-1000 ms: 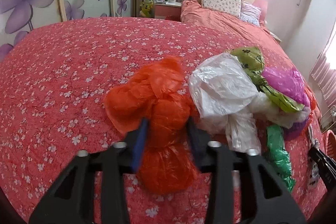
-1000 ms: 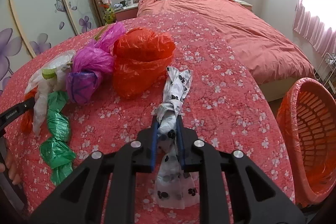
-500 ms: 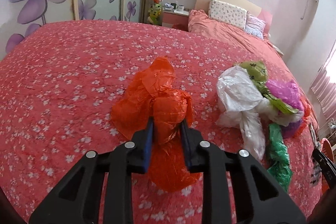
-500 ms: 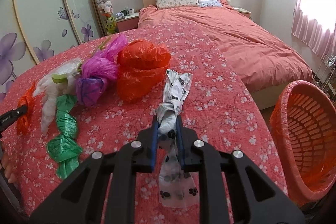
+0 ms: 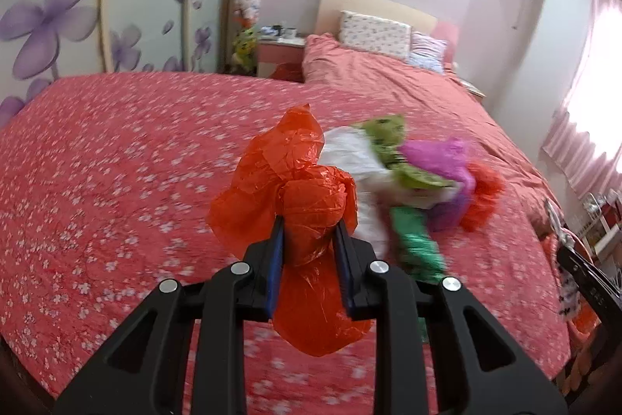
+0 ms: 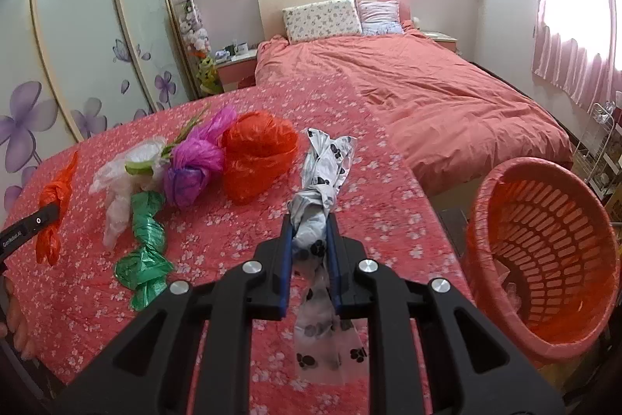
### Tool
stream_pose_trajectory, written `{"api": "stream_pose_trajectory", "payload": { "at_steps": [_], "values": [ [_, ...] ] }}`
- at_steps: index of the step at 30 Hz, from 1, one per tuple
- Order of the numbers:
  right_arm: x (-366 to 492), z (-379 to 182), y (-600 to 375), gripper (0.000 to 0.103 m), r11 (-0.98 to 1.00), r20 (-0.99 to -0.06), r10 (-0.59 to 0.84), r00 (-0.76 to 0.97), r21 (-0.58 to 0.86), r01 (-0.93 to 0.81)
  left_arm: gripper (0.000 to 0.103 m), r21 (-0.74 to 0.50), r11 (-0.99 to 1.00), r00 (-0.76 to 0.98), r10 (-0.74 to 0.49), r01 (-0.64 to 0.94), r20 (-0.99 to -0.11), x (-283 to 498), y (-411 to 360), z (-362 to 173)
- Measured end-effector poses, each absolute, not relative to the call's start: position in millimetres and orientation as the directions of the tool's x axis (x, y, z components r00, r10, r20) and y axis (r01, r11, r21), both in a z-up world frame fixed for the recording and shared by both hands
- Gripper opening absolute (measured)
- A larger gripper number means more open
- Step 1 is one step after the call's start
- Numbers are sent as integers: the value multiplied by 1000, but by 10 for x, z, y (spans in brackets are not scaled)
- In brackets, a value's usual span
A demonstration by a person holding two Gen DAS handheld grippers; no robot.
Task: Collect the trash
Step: 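Carry the patterned bag and orange bag toward the orange basket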
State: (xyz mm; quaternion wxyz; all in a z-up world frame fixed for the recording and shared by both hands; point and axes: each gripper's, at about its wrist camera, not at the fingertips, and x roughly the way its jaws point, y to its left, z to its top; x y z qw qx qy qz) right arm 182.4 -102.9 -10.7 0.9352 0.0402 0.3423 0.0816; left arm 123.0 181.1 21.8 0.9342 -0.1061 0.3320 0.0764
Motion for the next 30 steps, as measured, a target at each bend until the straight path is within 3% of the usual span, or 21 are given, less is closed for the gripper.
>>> {"api": "stream_pose_trajectory", "payload": {
  "at_steps": [16, 30],
  "values": [
    [1535, 118, -1476, 17, 990, -575, 132, 807, 122, -75, 25, -102, 994, 794, -93, 39, -601, 1287, 701, 332],
    [1488, -31, -2089, 17, 990, -587, 45, 808, 135, 44, 25, -114, 971, 749, -236, 212, -620, 1477, -24, 199]
  ]
}}
